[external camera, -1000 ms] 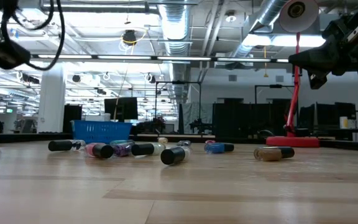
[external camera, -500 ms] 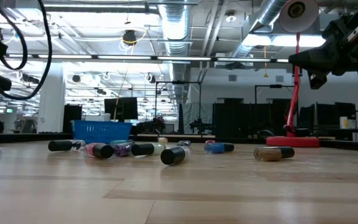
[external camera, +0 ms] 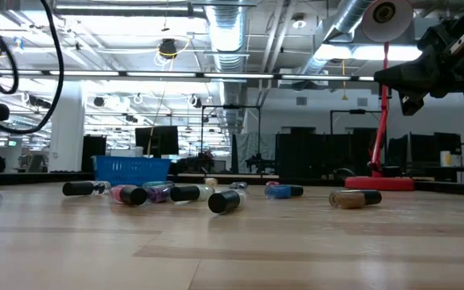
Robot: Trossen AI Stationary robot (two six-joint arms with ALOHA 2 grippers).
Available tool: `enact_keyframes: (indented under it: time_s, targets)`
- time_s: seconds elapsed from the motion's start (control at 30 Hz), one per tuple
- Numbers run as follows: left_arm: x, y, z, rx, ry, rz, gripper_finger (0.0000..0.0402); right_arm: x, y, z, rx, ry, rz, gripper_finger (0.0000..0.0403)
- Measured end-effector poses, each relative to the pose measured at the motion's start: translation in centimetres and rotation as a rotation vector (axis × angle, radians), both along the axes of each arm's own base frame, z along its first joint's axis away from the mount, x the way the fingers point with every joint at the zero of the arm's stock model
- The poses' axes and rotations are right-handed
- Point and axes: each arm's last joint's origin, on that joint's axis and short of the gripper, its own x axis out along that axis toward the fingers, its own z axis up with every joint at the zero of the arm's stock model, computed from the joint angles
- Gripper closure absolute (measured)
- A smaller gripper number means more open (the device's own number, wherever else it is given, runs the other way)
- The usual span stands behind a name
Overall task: Pick & Place Nail Polish
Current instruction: Put the white nail polish bottle into the blue bin
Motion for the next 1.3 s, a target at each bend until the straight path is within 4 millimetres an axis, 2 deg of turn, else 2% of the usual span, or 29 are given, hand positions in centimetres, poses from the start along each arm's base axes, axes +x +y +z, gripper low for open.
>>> enact_keyframes:
  time_s: [0.43, 0.73, 1.1, 1.3]
  targets:
    - [0.2, -0.8, -1.9, 0.099, 0.073, 0.038, 0.0143, 0.0, 0.0, 0.0, 0.0, -0.001, 0.0, 0.0403]
    - [-0.9, -1.2, -2.6, 0.105, 0.078, 0.029, 0.0146, 0.0, 0.0, 0.0, 0.0, 0.0, 0.0, 0.0403]
    - [-1.1, -0.9, -2.7, 0.097, 0.073, 0.025, 0.0222, 0.0, 0.0, 0.0, 0.0, 0.0, 0.0, 0.0403]
    - [-1.2, -0.9, -2.7, 0.099, 0.075, -0.003, 0.0246, 0.0, 0.0, 0.0, 0.0, 0.0, 0.0, 0.0403]
